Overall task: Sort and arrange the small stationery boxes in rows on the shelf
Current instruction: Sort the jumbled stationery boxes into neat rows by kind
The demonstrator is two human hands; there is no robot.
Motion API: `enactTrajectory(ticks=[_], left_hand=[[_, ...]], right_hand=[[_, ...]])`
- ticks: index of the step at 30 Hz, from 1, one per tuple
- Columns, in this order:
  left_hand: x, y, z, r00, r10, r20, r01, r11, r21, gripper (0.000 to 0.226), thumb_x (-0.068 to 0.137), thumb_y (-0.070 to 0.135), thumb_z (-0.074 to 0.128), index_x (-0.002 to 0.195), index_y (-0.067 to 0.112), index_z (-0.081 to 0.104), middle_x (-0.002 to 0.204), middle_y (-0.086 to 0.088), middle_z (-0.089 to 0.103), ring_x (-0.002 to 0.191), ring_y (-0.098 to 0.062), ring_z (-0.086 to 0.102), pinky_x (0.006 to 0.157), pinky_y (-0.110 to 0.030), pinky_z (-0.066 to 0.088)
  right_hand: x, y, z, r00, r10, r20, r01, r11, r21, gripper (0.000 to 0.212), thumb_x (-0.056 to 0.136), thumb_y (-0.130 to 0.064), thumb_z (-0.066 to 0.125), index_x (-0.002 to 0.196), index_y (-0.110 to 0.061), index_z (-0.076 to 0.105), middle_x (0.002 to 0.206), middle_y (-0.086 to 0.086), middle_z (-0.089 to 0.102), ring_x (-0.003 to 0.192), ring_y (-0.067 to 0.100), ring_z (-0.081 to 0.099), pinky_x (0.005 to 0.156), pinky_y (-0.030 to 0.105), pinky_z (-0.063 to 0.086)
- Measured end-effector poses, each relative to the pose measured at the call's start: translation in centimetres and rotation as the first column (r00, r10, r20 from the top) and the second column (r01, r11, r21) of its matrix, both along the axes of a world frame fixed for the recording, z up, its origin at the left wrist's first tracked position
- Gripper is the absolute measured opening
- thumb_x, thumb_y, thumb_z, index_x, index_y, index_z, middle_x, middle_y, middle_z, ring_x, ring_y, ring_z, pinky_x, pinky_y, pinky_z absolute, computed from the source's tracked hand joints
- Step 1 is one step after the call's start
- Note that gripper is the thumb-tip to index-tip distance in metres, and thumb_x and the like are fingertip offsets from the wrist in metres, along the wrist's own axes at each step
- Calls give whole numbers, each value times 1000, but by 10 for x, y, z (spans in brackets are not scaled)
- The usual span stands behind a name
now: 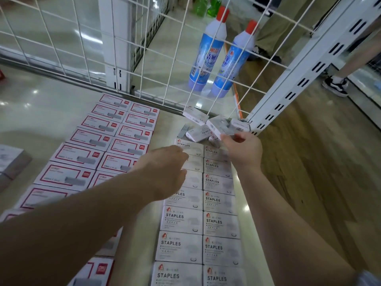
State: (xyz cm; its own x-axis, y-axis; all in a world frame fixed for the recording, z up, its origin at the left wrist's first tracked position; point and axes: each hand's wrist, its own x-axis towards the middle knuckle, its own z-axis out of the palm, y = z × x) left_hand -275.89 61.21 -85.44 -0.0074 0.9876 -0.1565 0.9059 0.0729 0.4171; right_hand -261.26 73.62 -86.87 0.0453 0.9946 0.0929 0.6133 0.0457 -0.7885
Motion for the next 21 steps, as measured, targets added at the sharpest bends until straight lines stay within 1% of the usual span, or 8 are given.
enactTrajectory(ticks=[2, 6, 11, 13, 15, 17, 19, 21], left_hand=[[-5, -8, 2, 994, 85, 75, -86, 996, 10, 36, 96, 31, 42, 130, 22, 47, 133, 3, 48, 120, -17, 45, 100, -37, 40], [-16, -18, 6, 946, 235, 223, -241, 970, 0, 33, 96, 28, 45, 127, 22, 51, 128, 3, 52, 113, -15, 50, 95, -30, 43], [-32, -24, 8, 788, 384, 481, -424, 905, -28, 21, 96, 23, 44, 101, 16, 63, 86, 0, 62, 68, -9, 54, 54, -18, 41], [-37, -30, 7, 752, 388, 534, -440, 897, -31, 25, 97, 20, 42, 81, 11, 60, 69, -3, 55, 53, -10, 45, 43, -15, 35], [-43, -35, 7, 740, 379, 556, -432, 901, -39, 30, 97, 18, 40, 72, 9, 54, 61, -5, 49, 49, -11, 40, 39, -13, 32], [-48, -38, 7, 733, 364, 574, -418, 907, -41, 27, 97, 20, 39, 83, 12, 60, 72, -8, 59, 61, -15, 50, 46, -16, 39], [-51, -40, 8, 720, 361, 593, -416, 908, -47, 24, 97, 22, 42, 105, 20, 64, 80, 1, 63, 75, -17, 56, 55, -17, 43], [-52, -42, 8, 703, 351, 619, -403, 913, -60, 27, 96, 22, 45, 117, 18, 62, 79, 9, 64, 70, -12, 60, 50, -17, 47]], right_hand=[[0, -9, -2, 1000, 2, -24, -2, 1000, -12, 26, 78, -25, 70, 94, -4, 65, 78, -2, 61, 73, 13, 55, 65, 25, 44], [-2, -39, 0, 995, 92, -49, -92, 996, 6, 23, 79, -29, 71, 93, -12, 64, 77, -9, 59, 67, 2, 53, 64, 19, 45], [-11, -79, 13, 950, 308, -60, -305, 951, 53, 17, 79, -22, 71, 93, -20, 61, 78, -10, 59, 62, -8, 54, 54, 9, 44], [-15, -91, 16, 931, 355, -79, -353, 935, 45, 17, 79, -18, 71, 92, -24, 62, 77, -11, 60, 62, -2, 54, 55, 12, 44], [-17, -100, 17, 919, 377, -115, -375, 926, 39, 23, 77, -15, 73, 93, -28, 63, 76, -12, 60, 64, 0, 53, 57, 13, 44], [-19, -107, 17, 905, 402, -135, -401, 915, 40, 30, 76, -14, 74, 95, -32, 60, 83, -12, 63, 67, 1, 54, 59, 16, 46], [-20, -112, 18, 892, 428, -149, -426, 904, 43, 32, 76, -12, 74, 97, -32, 60, 91, -12, 64, 69, 2, 54, 60, 15, 45], [-22, -116, 19, 882, 447, -147, -446, 894, 43, 35, 77, -10, 73, 95, -36, 58, 94, -14, 63, 71, 3, 54, 60, 13, 44]])
